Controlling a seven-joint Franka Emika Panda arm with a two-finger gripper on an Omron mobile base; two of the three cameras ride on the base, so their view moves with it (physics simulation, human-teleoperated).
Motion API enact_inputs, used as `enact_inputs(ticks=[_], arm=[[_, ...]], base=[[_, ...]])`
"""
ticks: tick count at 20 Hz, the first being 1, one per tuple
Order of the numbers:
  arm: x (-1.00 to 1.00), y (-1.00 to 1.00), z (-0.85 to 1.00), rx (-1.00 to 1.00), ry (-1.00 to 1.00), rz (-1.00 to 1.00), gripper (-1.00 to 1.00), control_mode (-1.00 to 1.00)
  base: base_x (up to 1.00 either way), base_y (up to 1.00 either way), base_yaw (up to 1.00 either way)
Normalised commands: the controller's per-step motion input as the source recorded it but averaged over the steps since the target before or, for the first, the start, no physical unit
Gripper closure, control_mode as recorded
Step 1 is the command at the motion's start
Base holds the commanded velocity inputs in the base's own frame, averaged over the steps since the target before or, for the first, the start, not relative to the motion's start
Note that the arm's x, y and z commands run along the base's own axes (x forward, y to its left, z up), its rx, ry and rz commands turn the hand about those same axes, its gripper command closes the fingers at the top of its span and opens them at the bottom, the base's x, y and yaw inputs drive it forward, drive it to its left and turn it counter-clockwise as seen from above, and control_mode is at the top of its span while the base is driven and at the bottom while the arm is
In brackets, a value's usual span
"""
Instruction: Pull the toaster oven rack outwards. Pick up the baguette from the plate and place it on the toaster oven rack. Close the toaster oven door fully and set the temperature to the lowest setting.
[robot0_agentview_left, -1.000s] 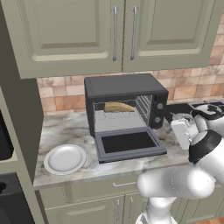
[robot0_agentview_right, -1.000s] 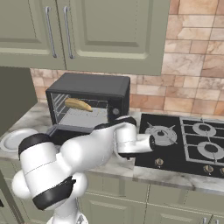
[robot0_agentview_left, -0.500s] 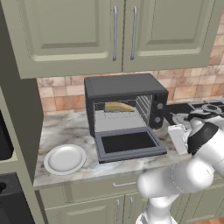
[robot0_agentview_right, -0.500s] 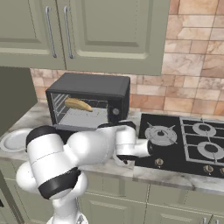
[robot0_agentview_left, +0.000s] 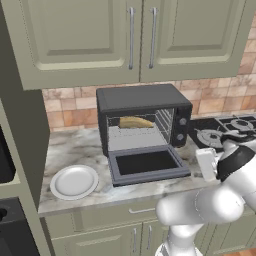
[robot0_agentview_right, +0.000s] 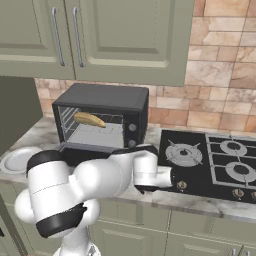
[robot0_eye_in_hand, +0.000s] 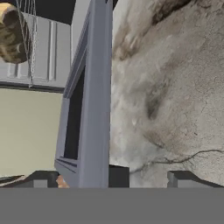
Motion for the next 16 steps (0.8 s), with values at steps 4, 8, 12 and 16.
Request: enact_inputs(ticks=[4, 8, 12, 16], arm=[[-0.16, 0.14, 0.07, 0.01, -0.07, 0.02, -1.00, -1.00], [-0.08, 0.10, 0.17, 0.00, -0.07, 0.02, -1.00, -1.00], [0.00, 0.06, 0.17, 0.01, -0.02, 0.01, -1.00, -1.00], [0.00, 0.11, 0.01, 0.00, 0.00, 0.01, -1.00, -1.00]], base=[[0.00, 0.00, 0.00], [0.00, 0.00, 0.00], [0.00, 0.00, 0.00], [0.00, 0.00, 0.00]])
